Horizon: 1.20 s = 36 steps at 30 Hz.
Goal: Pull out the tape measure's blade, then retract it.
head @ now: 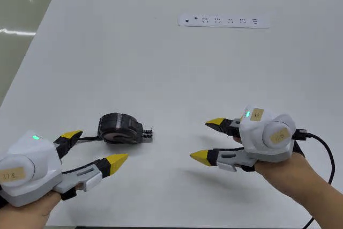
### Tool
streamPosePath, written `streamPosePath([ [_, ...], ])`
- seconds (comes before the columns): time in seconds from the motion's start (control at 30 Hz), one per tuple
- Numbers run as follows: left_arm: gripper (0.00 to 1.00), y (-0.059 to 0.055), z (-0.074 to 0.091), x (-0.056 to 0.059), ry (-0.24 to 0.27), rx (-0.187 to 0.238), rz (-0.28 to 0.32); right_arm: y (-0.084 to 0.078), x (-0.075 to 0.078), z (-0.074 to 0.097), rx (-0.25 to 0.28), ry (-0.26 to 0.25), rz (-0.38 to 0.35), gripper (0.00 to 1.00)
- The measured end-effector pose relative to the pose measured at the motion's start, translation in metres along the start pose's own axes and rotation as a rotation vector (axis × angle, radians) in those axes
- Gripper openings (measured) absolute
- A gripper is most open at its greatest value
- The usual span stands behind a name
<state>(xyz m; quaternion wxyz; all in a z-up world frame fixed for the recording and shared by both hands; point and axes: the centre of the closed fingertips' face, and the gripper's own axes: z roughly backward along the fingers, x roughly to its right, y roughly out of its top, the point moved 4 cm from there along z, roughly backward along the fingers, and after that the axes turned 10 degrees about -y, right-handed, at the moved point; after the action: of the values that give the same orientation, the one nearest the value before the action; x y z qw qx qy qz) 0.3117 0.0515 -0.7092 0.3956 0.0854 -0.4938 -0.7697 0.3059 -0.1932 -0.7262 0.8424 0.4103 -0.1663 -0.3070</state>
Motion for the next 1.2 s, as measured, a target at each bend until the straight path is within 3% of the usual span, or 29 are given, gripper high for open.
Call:
streamPosePath([
  [0.33,0.76,-0.003,0.007,0.000,-0.024,-0.015,-0.012,-0.005,0.002,0.019,0.011,-0.051,-0.024,0.61],
  [0.6,0.77,-0.004,0.010,0.003,-0.046,-0.042,-0.054,-0.012,0.005,0.033,0.010,-0.091,-0.039,0.66],
  [1.2,0.80,0.002,0.026,0.007,-0.103,-0.053,-0.092,-0.033,0.014,0.072,-0.014,-0.131,-0.051,0.72],
])
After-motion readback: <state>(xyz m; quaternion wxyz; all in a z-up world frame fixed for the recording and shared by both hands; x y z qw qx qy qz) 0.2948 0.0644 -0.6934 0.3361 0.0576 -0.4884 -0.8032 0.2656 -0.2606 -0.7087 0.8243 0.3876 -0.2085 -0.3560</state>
